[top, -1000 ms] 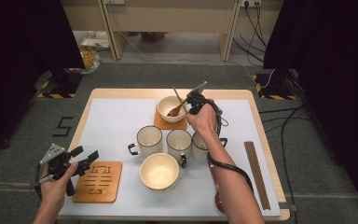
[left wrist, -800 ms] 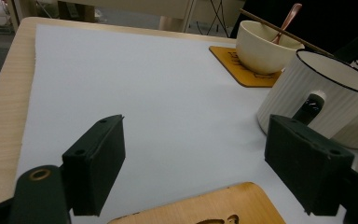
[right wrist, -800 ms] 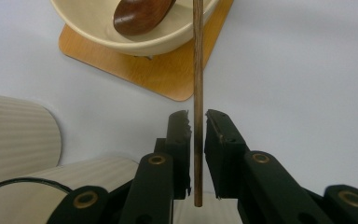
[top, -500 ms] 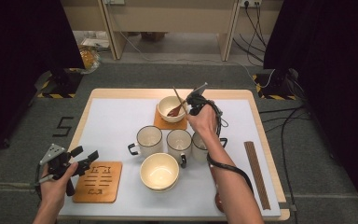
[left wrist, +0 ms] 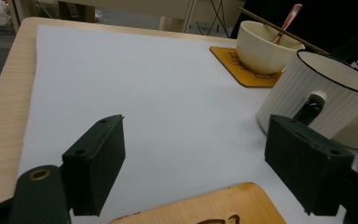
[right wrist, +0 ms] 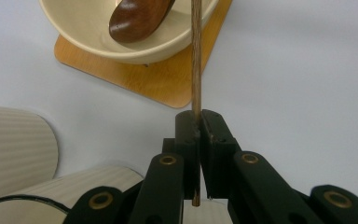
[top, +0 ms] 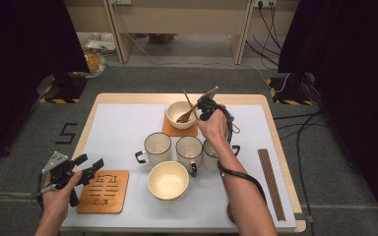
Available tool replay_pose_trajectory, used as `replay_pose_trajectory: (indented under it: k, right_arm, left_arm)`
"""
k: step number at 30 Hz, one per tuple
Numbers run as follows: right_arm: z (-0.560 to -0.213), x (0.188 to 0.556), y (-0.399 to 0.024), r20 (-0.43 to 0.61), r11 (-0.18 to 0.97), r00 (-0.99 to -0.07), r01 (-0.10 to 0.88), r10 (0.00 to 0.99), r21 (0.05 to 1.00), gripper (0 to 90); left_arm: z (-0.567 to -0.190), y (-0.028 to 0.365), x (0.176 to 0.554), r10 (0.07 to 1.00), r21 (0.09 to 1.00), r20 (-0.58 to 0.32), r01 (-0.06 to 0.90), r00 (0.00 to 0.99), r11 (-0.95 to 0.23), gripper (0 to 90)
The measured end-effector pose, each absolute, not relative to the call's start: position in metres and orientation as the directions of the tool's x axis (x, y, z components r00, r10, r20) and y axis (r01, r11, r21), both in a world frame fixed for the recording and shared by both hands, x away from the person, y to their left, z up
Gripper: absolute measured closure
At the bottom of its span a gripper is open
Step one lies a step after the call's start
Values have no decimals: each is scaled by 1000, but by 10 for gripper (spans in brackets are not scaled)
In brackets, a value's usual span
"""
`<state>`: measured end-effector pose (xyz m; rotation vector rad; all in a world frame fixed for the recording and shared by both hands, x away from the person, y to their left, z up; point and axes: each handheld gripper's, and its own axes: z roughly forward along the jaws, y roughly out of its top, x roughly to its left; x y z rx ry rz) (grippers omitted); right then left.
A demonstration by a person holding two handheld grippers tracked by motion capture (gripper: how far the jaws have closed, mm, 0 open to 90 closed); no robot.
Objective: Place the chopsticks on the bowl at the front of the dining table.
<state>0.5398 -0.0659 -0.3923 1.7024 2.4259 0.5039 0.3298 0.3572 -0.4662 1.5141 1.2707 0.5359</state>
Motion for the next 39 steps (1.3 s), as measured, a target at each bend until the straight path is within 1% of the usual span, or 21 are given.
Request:
replay_pose_trajectory:
  k: [17, 30, 39]
  right_arm:
    - [-392, 545, -62, 84, 309, -362, 878, 929, 364, 854]
    - [-382, 539, -65, 106, 289, -358, 869, 928, 401, 748]
    - [-372, 532, -76, 106, 270, -345, 863, 933, 426, 720]
  left_arm:
    - [-466, 358, 330, 902, 893, -269, 438, 337, 103, 196]
    - [-466, 357, 330, 902, 893, -269, 437, 337, 103, 196]
    - [-466, 357, 330, 903, 893, -268, 438, 336, 103, 195]
